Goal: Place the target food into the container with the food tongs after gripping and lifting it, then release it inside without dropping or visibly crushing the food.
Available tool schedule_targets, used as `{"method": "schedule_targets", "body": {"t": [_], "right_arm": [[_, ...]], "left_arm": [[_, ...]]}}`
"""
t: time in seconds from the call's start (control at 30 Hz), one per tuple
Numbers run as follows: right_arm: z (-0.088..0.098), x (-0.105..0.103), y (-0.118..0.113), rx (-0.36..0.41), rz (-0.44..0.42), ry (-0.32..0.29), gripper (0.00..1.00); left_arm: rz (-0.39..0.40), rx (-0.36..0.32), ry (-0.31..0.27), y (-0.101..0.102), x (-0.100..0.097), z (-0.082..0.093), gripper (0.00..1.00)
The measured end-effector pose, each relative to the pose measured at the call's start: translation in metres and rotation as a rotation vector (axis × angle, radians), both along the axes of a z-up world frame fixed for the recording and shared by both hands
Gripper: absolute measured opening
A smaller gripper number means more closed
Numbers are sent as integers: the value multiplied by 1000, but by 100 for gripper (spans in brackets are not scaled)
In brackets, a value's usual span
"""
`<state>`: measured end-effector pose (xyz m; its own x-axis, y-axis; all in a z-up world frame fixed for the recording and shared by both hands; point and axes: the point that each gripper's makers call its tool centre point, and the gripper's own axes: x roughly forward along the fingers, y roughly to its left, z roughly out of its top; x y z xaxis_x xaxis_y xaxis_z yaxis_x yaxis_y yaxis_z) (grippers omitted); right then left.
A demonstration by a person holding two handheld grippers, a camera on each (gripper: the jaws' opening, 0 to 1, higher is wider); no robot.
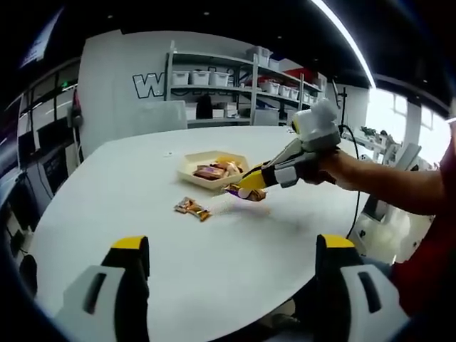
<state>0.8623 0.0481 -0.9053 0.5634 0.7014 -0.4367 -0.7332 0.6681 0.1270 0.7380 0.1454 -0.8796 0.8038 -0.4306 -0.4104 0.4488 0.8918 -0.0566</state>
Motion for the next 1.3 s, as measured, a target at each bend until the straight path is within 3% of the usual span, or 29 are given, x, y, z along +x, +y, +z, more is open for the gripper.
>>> {"method": "schedule_targets", "body": {"t": [0.9,1.3], "right_arm": [[12,3,-18,23,-26,-9,18],[15,2,-19,28,-26,-10,19]], "left_arm": [[-14,-3,4,-6,2,0,95],[-17,-49,-20,-8,3,5,98]]}}
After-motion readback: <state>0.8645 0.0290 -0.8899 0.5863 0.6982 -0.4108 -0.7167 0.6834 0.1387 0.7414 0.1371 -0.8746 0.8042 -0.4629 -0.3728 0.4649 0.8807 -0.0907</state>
